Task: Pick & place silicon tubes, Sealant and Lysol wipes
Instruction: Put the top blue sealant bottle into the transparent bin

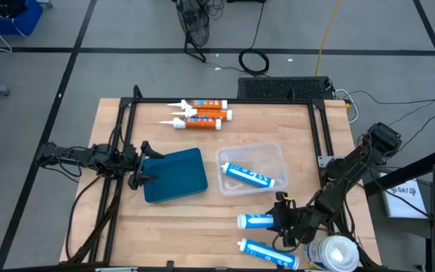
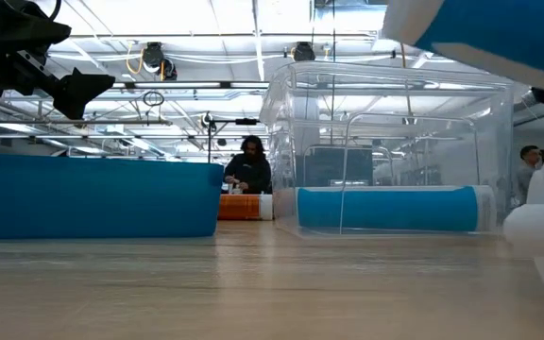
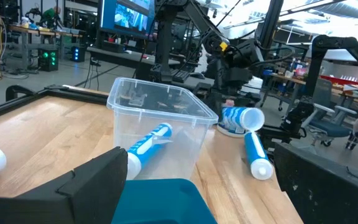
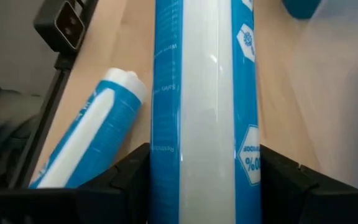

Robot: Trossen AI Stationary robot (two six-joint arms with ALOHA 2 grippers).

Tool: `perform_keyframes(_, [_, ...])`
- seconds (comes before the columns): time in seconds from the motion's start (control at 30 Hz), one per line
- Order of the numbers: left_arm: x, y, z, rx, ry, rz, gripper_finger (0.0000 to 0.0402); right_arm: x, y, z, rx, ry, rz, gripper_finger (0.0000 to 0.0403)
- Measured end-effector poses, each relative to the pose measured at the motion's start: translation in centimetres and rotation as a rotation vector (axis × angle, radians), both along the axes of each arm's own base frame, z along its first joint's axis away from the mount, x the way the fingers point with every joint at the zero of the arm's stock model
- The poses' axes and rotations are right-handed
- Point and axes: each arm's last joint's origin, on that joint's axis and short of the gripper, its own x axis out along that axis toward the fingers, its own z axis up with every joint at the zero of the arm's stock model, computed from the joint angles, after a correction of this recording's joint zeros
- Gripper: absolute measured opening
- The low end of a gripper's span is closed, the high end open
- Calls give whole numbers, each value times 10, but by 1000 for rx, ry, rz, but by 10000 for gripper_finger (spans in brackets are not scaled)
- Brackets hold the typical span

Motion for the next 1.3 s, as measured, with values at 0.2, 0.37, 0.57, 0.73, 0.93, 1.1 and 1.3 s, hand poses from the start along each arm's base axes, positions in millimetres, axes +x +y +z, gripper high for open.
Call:
perform_keyframes(0.2, [0, 0, 0, 0, 0, 0, 395, 3, 3, 4, 16, -50, 30, 209])
perform_keyframes(0.37, [0, 0, 0, 0, 0, 0, 395, 7, 6, 9, 65, -100, 29, 207])
perform_keyframes(0.57, [0, 0, 0, 0, 0, 1, 395, 11, 11, 15, 101, -159, 85, 207])
perform_keyframes(0.73, [0, 0, 0, 0, 0, 0, 395, 14, 15, 23, 115, -233, 156, 207])
perform_keyframes(0.93, [0, 0, 0, 0, 0, 0, 395, 17, 18, 34, 114, -297, 214, 207])
perform_keyframes(1.1, [0, 0, 0, 0, 0, 0, 395, 24, 17, 56, 82, -322, 221, 207])
perform_keyframes(1.3, [0, 0, 0, 0, 0, 0, 395, 33, 12, 85, -15, -323, 244, 208])
